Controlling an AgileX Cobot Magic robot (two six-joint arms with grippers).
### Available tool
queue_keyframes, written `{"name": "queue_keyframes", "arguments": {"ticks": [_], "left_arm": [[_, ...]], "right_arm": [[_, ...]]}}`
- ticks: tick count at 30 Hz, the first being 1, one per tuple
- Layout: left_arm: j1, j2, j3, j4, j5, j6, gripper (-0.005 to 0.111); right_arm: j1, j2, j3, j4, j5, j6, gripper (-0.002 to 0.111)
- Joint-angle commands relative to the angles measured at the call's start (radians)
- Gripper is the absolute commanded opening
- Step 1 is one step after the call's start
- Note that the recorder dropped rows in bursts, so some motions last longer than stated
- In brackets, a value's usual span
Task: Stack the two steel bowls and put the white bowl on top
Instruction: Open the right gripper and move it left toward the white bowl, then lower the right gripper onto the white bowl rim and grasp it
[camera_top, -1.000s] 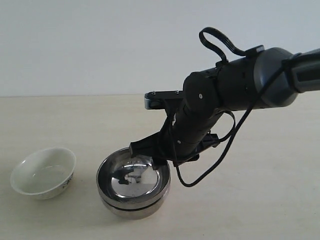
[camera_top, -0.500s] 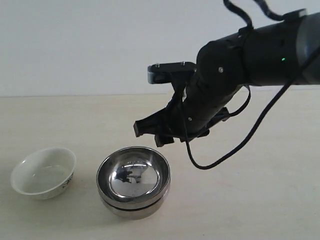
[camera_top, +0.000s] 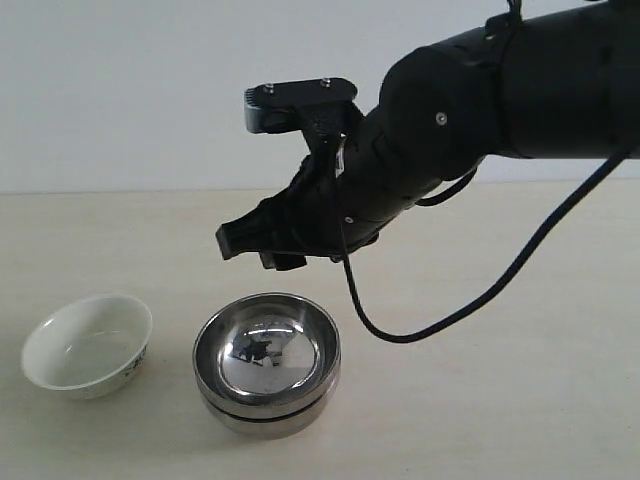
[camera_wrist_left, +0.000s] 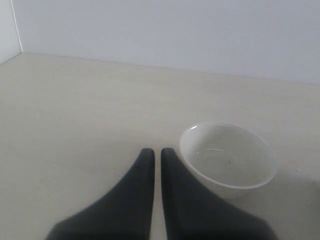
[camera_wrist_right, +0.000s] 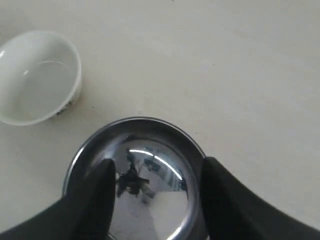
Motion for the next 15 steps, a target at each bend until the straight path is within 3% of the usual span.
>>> {"name": "queue_keyframes", "arguments": {"ticks": [1, 10, 15], "left_arm": [[0.003, -0.001, 0.003, 0.002, 0.000, -0.003, 0.004], [0.003, -0.001, 0.003, 0.002, 0.000, -0.003, 0.004], [0.003, -0.001, 0.003, 0.002, 0.000, -0.003, 0.004]], "right_arm": [[0.026, 0.032, -0.070, 0.010, 0.021, -0.012, 0.046], [0.151, 0.209, -0.290, 0.023, 0.044, -0.010, 0.046], [0.169, 0.368, -0.450, 0.025, 0.097, 0.006, 0.046]]}}
